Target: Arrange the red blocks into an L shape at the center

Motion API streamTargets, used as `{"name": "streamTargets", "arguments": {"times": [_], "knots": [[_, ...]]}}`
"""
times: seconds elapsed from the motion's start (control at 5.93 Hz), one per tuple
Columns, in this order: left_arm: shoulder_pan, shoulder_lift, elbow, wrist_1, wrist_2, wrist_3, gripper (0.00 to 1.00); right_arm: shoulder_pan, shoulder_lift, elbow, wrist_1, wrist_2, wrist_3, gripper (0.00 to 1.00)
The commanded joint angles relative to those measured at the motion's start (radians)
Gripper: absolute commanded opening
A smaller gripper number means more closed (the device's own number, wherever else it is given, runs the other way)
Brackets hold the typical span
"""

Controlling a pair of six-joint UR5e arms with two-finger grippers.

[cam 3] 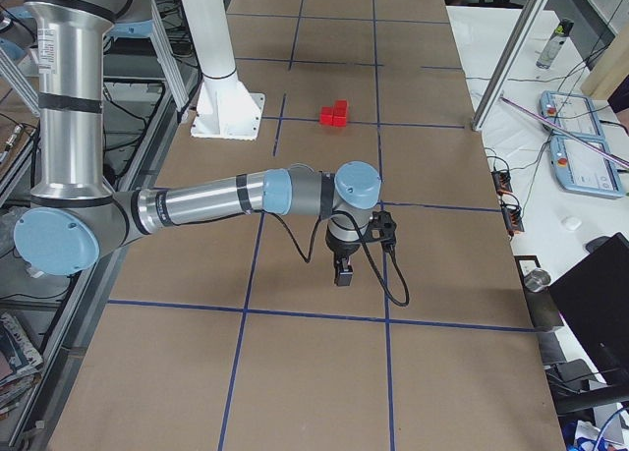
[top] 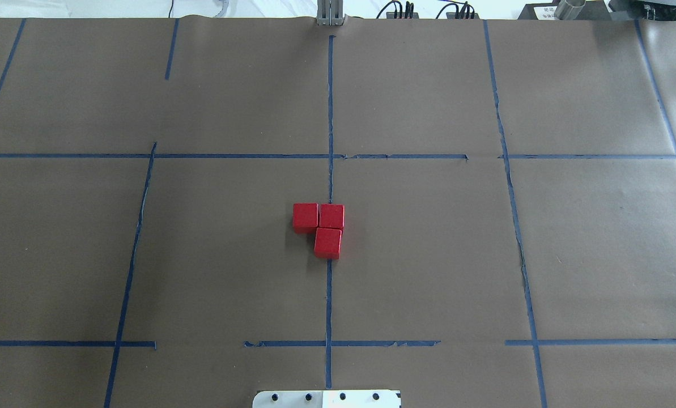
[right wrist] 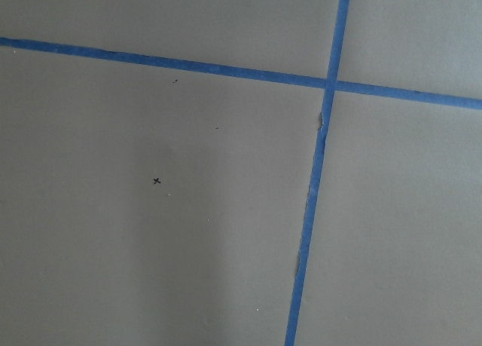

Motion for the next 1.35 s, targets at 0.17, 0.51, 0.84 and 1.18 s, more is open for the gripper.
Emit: {"name": "streamTargets", "arguments": {"times": [0.17,0.51,0.84,1.18], "knots": [[0.002,0.003,0.01,-0.004,0.002,0.002,1.0,-0.007,-0.008,-0.001,0.001,-0.001,0.0,1.0],[0.011,-0.005,0.018,-0.004,0.028,0.002,1.0,-0.014,-0.028,-0.004,0.001,0.002,0.004,1.0],[0.01,-0.004,0.015,-0.004,0.091,0.003,1.0,-0.016,-0.037,0.001,0.007,0.012,0.007,1.0],[0.01,-0.002,-0.005,-0.006,0.088,0.002,1.0,-0.016,-0.04,0.001,0.007,0.01,0.007,1.0]]}}
